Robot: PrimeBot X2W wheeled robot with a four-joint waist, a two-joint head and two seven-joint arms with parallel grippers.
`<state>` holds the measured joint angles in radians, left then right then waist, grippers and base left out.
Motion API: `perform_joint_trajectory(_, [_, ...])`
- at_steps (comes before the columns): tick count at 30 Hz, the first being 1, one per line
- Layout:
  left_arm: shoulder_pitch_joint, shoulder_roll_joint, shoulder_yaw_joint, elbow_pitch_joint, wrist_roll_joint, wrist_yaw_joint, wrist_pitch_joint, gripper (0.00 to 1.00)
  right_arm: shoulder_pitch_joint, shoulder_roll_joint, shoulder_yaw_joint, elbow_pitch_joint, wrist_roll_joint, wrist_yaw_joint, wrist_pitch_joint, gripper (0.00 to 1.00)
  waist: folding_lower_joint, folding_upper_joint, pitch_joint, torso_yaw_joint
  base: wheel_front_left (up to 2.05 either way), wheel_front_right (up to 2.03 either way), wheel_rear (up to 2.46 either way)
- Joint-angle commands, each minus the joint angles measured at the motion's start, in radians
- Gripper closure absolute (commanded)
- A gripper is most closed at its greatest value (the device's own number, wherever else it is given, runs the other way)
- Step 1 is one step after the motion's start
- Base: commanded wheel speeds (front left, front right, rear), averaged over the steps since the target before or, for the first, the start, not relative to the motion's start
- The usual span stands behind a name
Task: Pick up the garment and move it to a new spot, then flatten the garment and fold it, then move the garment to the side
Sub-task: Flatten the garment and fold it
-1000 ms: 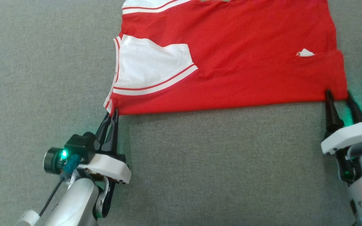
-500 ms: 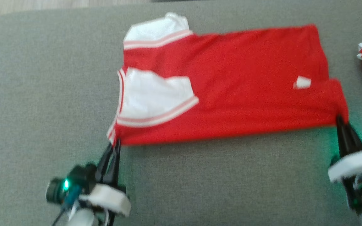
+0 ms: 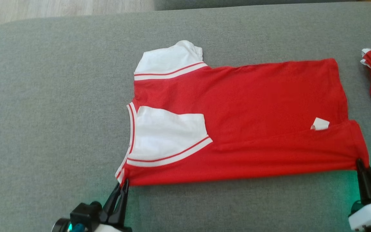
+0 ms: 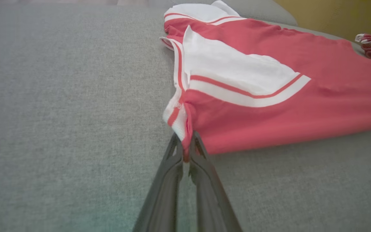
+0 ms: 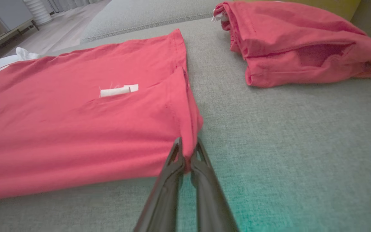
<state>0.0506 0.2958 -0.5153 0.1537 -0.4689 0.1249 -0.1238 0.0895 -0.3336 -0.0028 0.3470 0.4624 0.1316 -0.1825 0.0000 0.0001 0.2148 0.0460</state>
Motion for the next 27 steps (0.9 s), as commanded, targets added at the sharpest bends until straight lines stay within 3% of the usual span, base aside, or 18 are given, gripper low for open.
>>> perform_joint_trajectory(1, [0.004, 0.03, 0.039, -0.032, -0.015, 0.018, 0.008, 1.0, 0.023, -0.023, -0.017, -0.044, -0.015, -0.001, 0.011, 1.0, 0.0, -0.0001, -0.004, 0.0, 0.0, 0.0, 0.0])
perform_joint_trajectory(6, [0.026, 0.043, 0.027, -0.062, -0.025, 0.017, 0.044, 1.0, 0.058, -0.005, -0.06, -0.096, -0.035, -0.001, 0.048, 1.0, 0.0, -0.0001, -0.004, 0.006, 0.0, 0.0, 0.0])
perform_joint_trajectory(7, [0.026, 0.045, 0.025, -0.066, -0.027, 0.016, 0.049, 1.0, 0.062, -0.001, -0.065, -0.102, -0.039, -0.001, 0.056, 0.88, 0.0, -0.0001, -0.003, 0.008, 0.0, 0.0, 0.0])
perform_joint_trajectory(8, [0.025, 0.045, 0.023, -0.067, -0.029, 0.014, 0.054, 0.9, 0.065, 0.004, -0.069, -0.106, -0.043, -0.001, 0.067, 0.33, 0.0, -0.0001, -0.002, 0.01, 0.0, 0.0, 0.0])
perform_joint_trajectory(9, [0.025, 0.045, 0.023, -0.067, -0.029, 0.014, 0.054, 0.9, 0.065, 0.004, -0.069, -0.106, -0.043, -0.001, 0.067, 0.33, 0.0, -0.0001, -0.002, 0.01, 0.0, 0.0, 0.0])
perform_joint_trajectory(10, [0.023, 0.045, 0.02, -0.068, -0.033, 0.01, 0.059, 0.71, 0.067, 0.01, -0.078, -0.109, -0.049, -0.001, 0.075, 0.0, 0.0, -0.0001, -0.001, 0.012, 0.0, 0.0, 0.0])
perform_joint_trajectory(11, [0.018, 0.044, 0.017, -0.067, -0.034, 0.006, 0.064, 0.27, 0.067, 0.017, -0.093, -0.111, -0.061, -0.001, 0.08, 0.0, 0.0, -0.0001, 0.0, 0.013, 0.0, 0.0, 0.0])
perform_joint_trajectory(12, [0.009, 0.044, 0.013, -0.067, -0.032, 0.004, 0.069, 0.0, 0.066, 0.025, -0.102, -0.118, -0.071, -0.001, 0.082, 0.0, 0.0, -0.0001, 0.003, 0.015, 0.0, 0.0, 0.0])
perform_joint_trajectory(16, [-0.061, 0.062, 0.021, -0.093, -0.017, -0.008, 0.083, 0.0, 0.05, 0.043, -0.12, -0.156, -0.086, -0.001, 0.07, 0.0, 0.0, -0.0001, 0.028, 0.013, 0.0, 0.0, 0.0])
perform_joint_trajectory(20, [-0.217, 0.125, 0.055, -0.152, 0.001, -0.05, 0.125, 0.0, 0.02, 0.047, -0.129, -0.201, -0.1, -0.001, 0.059, 0.0, 0.0, -0.0001, 0.073, 0.0, 0.0, 0.0, 0.0])
perform_joint_trajectory(27, [-0.654, 0.261, 0.07, -0.162, 0.049, -0.213, 0.27, 0.0, -0.066, 0.052, -0.091, -0.255, -0.12, -0.001, 0.054, 0.0, 0.0, -0.0001, 0.178, -0.066, 0.0, 0.0, 0.0])
